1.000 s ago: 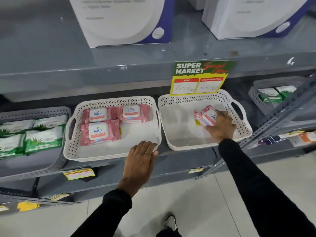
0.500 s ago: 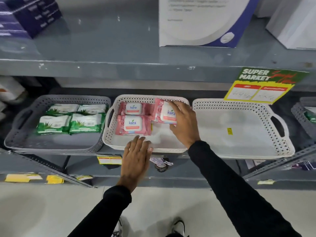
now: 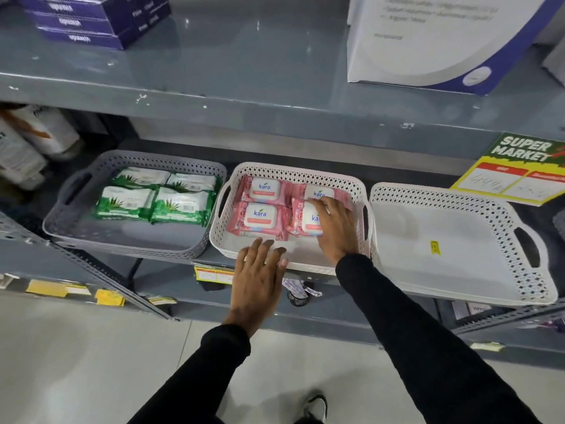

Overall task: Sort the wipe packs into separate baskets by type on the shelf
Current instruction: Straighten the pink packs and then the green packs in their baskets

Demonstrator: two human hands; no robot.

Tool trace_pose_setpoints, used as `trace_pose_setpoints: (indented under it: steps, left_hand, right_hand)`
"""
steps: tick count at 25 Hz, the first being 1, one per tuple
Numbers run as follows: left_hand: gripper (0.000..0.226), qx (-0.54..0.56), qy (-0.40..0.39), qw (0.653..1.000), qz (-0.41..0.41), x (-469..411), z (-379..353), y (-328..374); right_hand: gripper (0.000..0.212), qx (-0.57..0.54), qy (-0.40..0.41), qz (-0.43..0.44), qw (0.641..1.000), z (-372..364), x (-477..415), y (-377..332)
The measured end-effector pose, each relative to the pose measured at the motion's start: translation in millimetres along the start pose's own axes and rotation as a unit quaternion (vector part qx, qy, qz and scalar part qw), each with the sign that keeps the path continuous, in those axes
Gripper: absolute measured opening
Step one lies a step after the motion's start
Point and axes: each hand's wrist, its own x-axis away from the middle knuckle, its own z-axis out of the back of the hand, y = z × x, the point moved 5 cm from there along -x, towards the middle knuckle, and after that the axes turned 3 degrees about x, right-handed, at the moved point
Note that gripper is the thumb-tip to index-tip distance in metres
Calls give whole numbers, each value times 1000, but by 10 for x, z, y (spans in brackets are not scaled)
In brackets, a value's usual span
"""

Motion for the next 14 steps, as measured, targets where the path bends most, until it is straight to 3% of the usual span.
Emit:
trace_pose_setpoints:
  steps: [5,10,14]
  left_hand:
    - [32,52,23,998,12,-369,177,-102]
    - [57,-5,-63,998,17,-917,211,-284]
    - [53,-44,-92,995,-3,-987,36,-414]
  right_hand:
    - [97,22,-16,-1,1000,53,39,85]
    - [88,4,-17,5,1000,106,71,69]
    - [80,11,-65,4,998,55,74,60]
